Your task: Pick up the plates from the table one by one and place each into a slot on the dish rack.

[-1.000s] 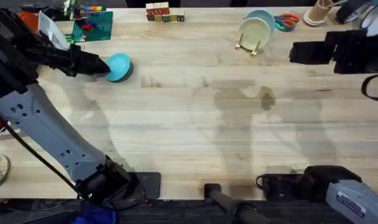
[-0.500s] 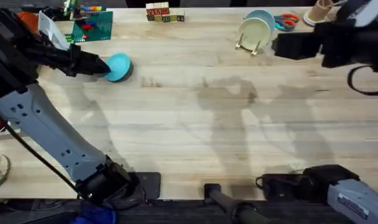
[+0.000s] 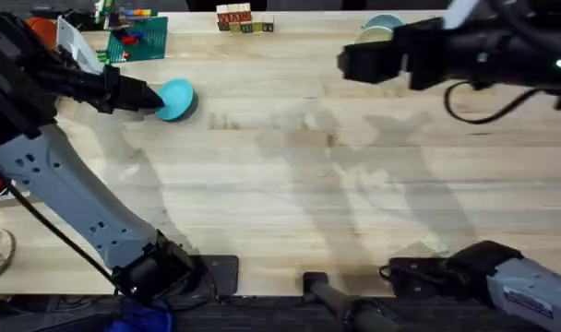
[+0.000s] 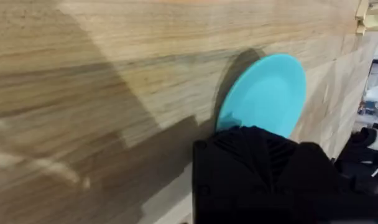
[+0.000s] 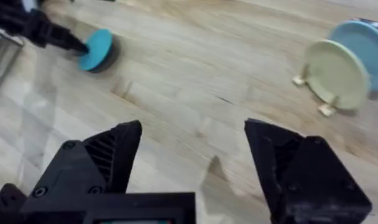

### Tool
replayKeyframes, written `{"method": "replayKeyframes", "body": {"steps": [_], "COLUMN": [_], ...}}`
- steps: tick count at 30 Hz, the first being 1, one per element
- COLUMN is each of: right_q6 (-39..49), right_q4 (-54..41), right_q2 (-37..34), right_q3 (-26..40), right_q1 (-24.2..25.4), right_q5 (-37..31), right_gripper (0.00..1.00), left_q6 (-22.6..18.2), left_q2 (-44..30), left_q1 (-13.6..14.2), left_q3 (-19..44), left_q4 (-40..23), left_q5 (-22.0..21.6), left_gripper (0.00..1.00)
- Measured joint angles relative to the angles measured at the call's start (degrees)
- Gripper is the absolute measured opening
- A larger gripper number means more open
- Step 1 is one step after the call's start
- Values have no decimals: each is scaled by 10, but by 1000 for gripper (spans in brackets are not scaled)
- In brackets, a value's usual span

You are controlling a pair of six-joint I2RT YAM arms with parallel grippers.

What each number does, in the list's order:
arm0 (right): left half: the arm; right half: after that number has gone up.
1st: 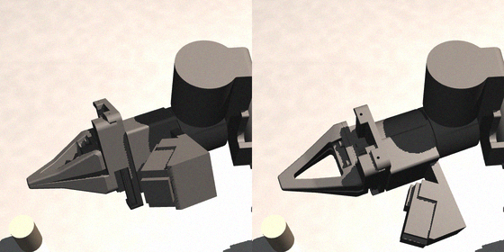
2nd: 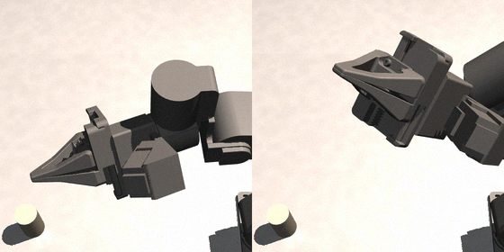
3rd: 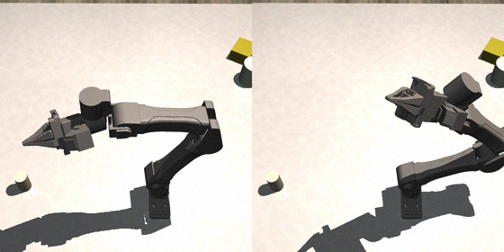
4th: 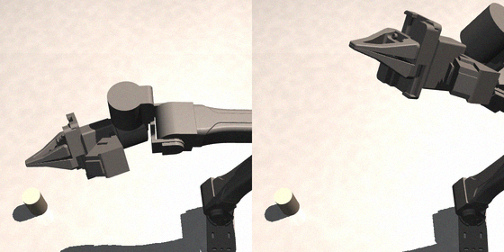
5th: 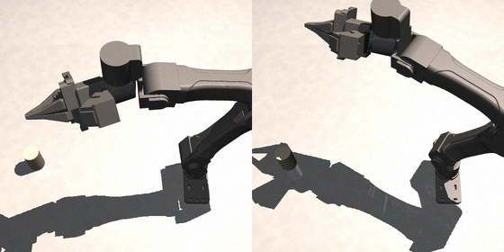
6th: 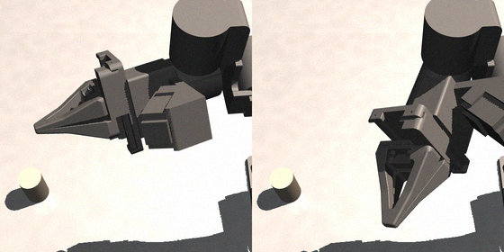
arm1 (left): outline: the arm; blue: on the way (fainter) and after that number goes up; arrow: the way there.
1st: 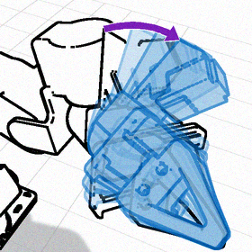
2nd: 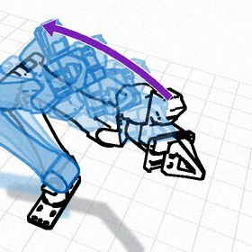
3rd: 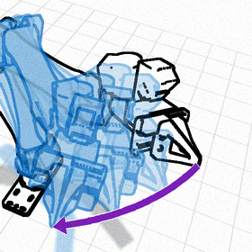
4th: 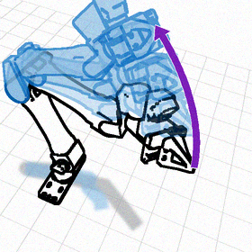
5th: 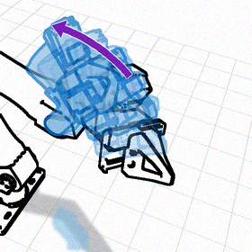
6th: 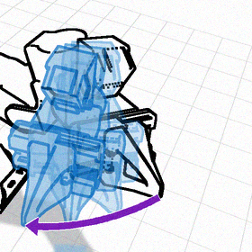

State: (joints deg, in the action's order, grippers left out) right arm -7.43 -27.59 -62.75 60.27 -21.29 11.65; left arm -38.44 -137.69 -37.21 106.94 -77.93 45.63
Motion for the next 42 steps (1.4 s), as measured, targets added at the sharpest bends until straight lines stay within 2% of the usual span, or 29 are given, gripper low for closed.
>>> {"method": "replayKeyframes", "body": {"steps": [8,14,22,30,35,42], "right_q6": [-25,-92,-181,-287,-346,-396], "right_q4": [73,123,219,348,388,413], "right_q2": [-42,-68,-151,-234,-280,-305], "right_q3": [0,0,0,0,0,0], "right_q1": [-73,-117,-170,-196,-203,-204], "right_q5": [0,0,6,60,82,94], "right_gripper": [995,995,995,993,995,993], "left_q6": [0,0,0,0,0,0], "left_q2": [0,0,0,0,0,0], "left_q1": [0,0,0,0,0,0], "left_q3": [0,0,0,0,0,0], "left_q4": [2,4,9,9,9,9], "left_q5": [1,2,5,5,5,5], "left_gripper": [41,41,41,41,41,41]}}
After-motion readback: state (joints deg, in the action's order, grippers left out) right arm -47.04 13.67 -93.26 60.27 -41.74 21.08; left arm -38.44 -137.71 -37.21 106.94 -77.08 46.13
